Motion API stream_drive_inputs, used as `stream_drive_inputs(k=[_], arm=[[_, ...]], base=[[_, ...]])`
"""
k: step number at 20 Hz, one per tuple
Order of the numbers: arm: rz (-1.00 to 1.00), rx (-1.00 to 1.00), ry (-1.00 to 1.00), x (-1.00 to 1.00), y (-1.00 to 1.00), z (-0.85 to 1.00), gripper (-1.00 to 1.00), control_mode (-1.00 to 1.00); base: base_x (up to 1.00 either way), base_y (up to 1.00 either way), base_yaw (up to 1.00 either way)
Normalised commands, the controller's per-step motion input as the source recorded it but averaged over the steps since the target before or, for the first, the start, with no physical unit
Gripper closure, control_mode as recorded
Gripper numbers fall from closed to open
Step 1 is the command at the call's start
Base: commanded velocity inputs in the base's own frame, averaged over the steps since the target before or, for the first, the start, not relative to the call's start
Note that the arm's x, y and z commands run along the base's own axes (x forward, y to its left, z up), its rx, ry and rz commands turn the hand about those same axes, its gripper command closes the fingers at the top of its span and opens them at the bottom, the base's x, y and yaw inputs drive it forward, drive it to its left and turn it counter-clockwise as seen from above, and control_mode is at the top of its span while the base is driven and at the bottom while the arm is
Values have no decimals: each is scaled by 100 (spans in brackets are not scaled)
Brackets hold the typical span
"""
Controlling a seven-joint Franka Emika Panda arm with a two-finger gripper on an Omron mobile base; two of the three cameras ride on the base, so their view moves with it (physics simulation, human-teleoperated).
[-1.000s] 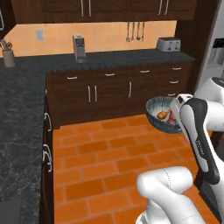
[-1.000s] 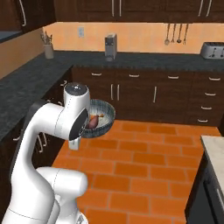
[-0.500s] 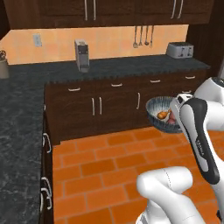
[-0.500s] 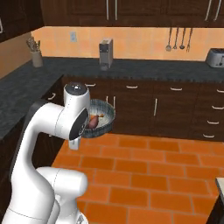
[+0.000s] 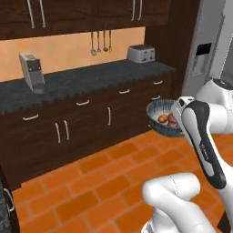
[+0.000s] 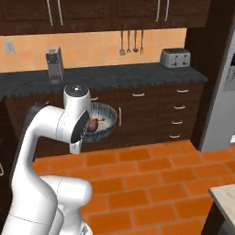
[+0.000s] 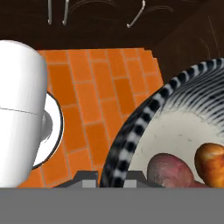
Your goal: Pick the chicken drumstick and potato from their plates and place them in the bowl. Then put the bowl in the fridge.
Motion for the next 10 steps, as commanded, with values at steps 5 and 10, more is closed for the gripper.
stream_drive_inputs(k=[5, 10], arm=[[0, 0, 0, 0, 0, 0, 100, 100], [0, 0, 0, 0, 0, 0, 100, 100]], base=[[29, 9, -86], [53, 6, -66]])
